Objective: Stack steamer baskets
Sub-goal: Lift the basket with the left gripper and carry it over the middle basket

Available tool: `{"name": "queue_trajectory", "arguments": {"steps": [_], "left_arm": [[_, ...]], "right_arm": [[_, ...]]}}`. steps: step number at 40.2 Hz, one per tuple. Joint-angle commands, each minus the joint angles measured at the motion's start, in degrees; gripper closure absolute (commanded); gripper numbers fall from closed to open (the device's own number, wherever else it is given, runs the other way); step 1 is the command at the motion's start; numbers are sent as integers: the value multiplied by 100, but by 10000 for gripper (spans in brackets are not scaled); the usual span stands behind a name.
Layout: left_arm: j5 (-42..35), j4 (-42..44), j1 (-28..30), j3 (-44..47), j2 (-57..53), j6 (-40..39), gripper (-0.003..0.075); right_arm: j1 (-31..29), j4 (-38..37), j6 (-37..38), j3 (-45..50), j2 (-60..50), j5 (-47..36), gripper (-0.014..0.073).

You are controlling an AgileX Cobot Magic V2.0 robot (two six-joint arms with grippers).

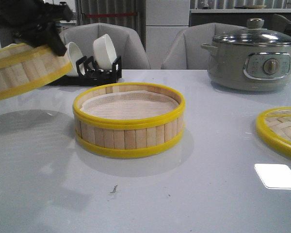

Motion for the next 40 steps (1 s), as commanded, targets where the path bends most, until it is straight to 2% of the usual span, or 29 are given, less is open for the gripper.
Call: {"name": "queue_trajectory", "arguments": {"steps": [1,7,22,28,40], "left_arm": [[-34,25,-339,-516,-392,-115,625],[-37,289,-1075,-824,-381,-339,625],[-314,739,-2540,-823,14,-664,626],[-328,1060,-2784,-823,214,-905,626],[-314,1124,-2776,-823,280,-934,626]], "right_arm": [[1,-67,-20,-202,-7,-364,222],[1,-67,-20,-202,-7,-370,222],[1,-67,-20,-202,-7,-370,222],[1,-62,-20,-202,-7,-370,222],[1,-59,-20,-202,-7,-370,222]]}}
